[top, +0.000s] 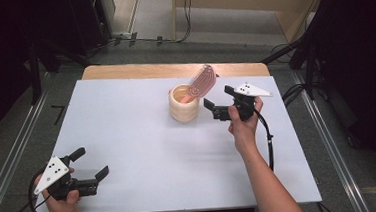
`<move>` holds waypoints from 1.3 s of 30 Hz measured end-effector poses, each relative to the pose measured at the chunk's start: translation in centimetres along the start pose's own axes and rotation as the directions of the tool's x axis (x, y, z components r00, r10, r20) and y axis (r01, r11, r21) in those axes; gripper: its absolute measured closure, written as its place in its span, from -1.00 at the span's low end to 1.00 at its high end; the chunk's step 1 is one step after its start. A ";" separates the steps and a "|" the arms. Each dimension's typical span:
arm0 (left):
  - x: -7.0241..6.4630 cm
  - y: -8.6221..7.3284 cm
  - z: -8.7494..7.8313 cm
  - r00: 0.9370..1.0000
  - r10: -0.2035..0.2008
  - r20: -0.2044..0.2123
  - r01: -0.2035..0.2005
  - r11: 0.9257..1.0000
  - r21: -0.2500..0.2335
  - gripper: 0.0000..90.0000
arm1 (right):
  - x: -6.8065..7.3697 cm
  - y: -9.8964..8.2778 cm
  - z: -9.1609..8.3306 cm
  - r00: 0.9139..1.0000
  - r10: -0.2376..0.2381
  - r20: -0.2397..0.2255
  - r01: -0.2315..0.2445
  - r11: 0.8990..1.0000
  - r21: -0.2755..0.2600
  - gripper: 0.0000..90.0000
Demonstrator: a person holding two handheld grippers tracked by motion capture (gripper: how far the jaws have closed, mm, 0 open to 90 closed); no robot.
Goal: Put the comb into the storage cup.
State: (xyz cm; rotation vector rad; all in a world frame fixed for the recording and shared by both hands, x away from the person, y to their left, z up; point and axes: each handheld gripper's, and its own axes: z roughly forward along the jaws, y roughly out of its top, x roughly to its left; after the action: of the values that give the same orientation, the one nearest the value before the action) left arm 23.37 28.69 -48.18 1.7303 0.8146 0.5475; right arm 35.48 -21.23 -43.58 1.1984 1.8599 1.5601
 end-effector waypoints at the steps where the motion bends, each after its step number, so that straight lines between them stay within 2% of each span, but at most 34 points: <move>1: 0.0 0.0 0.0 1.000 0.000 0.001 0.000 1.000 0.000 -1.00 | 0.0 -0.1 -0.2 1.000 0.001 0.000 -0.001 1.000 -0.001 -1.00; 8: 0.0 0.0 0.0 1.000 0.002 0.002 -0.002 1.000 0.000 -1.00 | -0.1 -0.8 -1.4 1.000 -0.011 0.002 0.011 1.000 0.006 -1.00; 18: 0.0 0.0 0.0 1.000 0.002 0.003 -0.002 1.000 0.000 -1.00 | -0.1 -1.5 -3.2 0.999 -0.053 0.012 0.053 0.999 0.003 -1.00; 39: 0.0 0.0 0.1 1.000 0.007 0.005 -0.007 1.000 0.002 -1.00 | -1.2 -4.1 -7.4 0.998 -0.057 0.042 0.057 0.998 0.005 -1.00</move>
State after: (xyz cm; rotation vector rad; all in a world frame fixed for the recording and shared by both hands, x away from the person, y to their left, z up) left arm 23.37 28.63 -48.21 1.7363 0.8061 0.5478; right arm 29.00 -26.41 -45.63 1.1611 1.8544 1.4904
